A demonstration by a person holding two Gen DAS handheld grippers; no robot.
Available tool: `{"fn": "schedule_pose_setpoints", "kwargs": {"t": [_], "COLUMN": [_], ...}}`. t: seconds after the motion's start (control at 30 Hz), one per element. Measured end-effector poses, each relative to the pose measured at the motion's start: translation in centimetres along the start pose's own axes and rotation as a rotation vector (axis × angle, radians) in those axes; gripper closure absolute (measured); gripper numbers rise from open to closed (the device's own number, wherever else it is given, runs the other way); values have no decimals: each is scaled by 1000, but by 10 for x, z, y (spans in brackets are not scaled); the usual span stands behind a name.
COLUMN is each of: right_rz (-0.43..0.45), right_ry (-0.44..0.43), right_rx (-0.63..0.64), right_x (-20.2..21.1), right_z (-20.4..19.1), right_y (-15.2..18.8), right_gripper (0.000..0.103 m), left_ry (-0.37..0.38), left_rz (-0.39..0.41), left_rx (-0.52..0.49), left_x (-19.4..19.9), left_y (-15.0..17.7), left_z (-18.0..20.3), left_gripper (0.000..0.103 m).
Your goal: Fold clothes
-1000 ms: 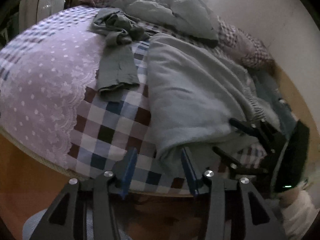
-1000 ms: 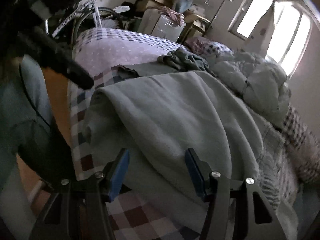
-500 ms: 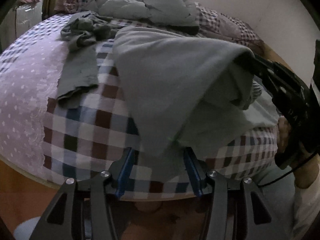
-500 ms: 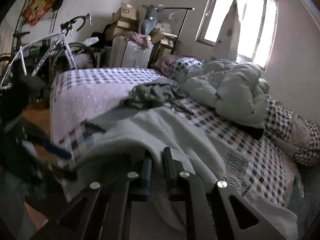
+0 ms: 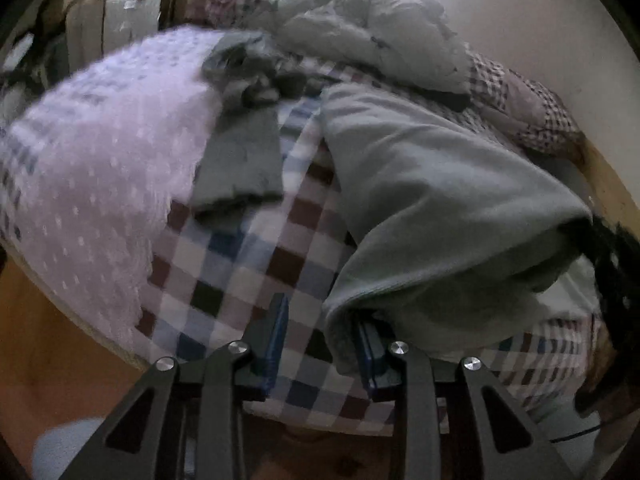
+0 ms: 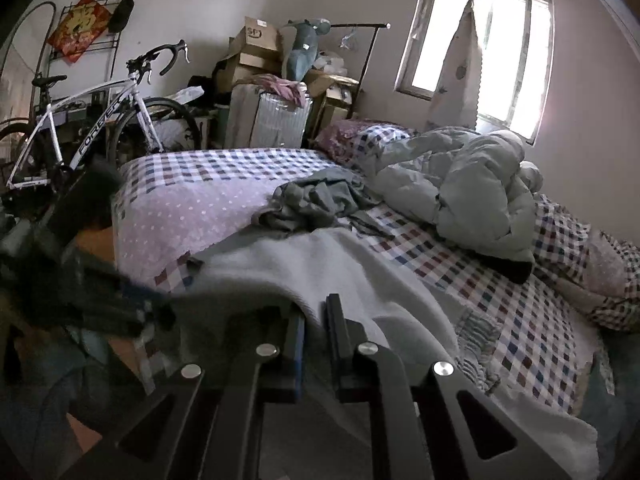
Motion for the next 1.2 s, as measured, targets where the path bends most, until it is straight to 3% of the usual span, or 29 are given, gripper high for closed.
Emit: {"fn": "schedule_pose_setpoints", "kwargs": {"t": [0.17,0.27,0.37,0.47,0.57,0.67,0.7,0.9,1.03,1.2], "right_rz": [-69,-141,-184,-175,-155,-152,-158,-207,-248,-188], "right_ry": [-72,-93,-96,-103,-123,-121,-117,-125,-142,-273], "right_rx": [49,142,214,204,148,122,127,163,164,-24], "right_x": [-8,-17,-25,-23,-19,-17,-17,-23,-25,-1], "right_z": [-17,-36,-49,-48,-41,-38,-39,-47,-48,-27], "right_y": [28,53,72,75,74,76,78,90,96,75], "right_gripper": [94,94,94,92,90,88,88,85,83,80], "left_ry": [1,-55,-58,-88,-127,-113,-108,-80,-103,-102], "left_rz": [-99,-68,4,62,64,36,27,-44,-33,-18], "left_rx": [104,45,-46,-172,-239,-160,-134,-3,-36,13], "left_x": [-20,-12,0,4,-7,-12,-14,-26,-17,10], "left_y": [23,26,24,21,16,16,16,18,20,23], "left_z": [-17,-10,6,25,34,14,8,-20,-16,-27], "left_gripper": [69,70,70,70,70,72,83,83,82,82]}}
Point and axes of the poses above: each gripper's, at about its wrist camera, not at the fingertips, and x roughly against the way its jaws point, z to its right, y to its underside, the point moved 5 cm from there along -x, roughly the way its jaws point, and after that the axes turned 6 degrees about z, right-handed, at the moved point
